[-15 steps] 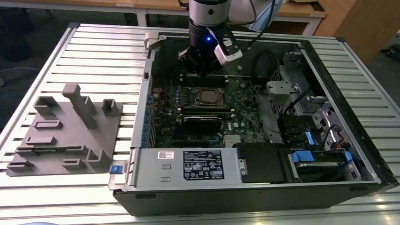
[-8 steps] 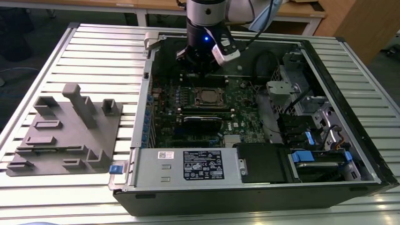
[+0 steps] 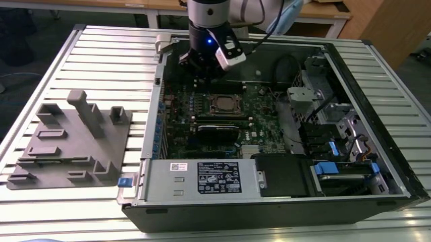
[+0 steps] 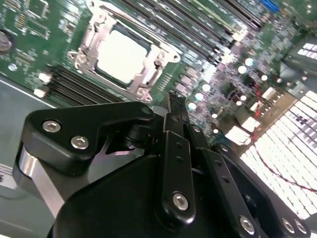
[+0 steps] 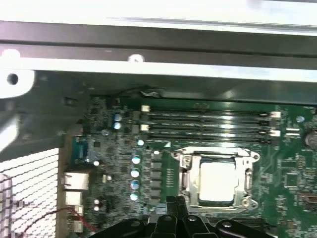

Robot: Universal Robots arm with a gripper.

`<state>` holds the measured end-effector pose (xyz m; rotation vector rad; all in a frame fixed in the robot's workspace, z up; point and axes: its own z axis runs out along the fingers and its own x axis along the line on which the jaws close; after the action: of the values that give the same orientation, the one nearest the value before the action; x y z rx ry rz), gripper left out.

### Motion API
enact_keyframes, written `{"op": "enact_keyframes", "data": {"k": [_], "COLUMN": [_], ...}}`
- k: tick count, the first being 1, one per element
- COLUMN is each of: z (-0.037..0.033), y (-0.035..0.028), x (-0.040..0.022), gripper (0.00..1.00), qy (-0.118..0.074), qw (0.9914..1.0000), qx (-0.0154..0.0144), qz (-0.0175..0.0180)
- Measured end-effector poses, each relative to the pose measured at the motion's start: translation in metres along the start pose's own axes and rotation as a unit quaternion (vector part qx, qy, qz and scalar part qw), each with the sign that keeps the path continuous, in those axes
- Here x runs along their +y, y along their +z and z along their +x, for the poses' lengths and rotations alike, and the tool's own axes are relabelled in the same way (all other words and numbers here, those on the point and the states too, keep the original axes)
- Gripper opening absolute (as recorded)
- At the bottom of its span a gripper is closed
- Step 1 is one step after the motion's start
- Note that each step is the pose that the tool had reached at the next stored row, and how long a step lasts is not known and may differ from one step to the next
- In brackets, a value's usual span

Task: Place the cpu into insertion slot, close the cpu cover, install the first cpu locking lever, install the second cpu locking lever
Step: 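Install the first cpu locking lever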

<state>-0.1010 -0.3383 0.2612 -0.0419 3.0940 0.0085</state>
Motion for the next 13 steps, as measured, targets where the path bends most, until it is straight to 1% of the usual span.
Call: {"op": "enact_keyframes", "data": {"k": [2, 3, 8, 9, 10, 12, 13], "z": [0.004, 0.005, 0.005, 0.005, 0.005, 0.0048, 0.0048], "y": [-0.0001, -0.0002, -0.0002, -0.0001, -0.0001, 0.0001, 0.0], "x": [0.0001, 0.0001, 0.0001, 0.0001, 0.0001, 0.0001, 0.0001], "gripper": [0.11, 0.11, 0.11, 0.11, 0.11, 0.11, 0.11], "qy": [0.0, 0.0, 0.0, 0.0, 0.0, 0.0, 0.0], "qw": [1.0, 1.0, 1.0, 1.0, 0.99998, 0.99982, 0.99979], "qx": [-0.0001, -0.0001, 0.0, 0.0014, 0.0062, 0.0189, 0.0204], "qz": [0.0, -0.0001, 0.0001, 0.0, -0.0001, -0.0005, -0.0005]}}
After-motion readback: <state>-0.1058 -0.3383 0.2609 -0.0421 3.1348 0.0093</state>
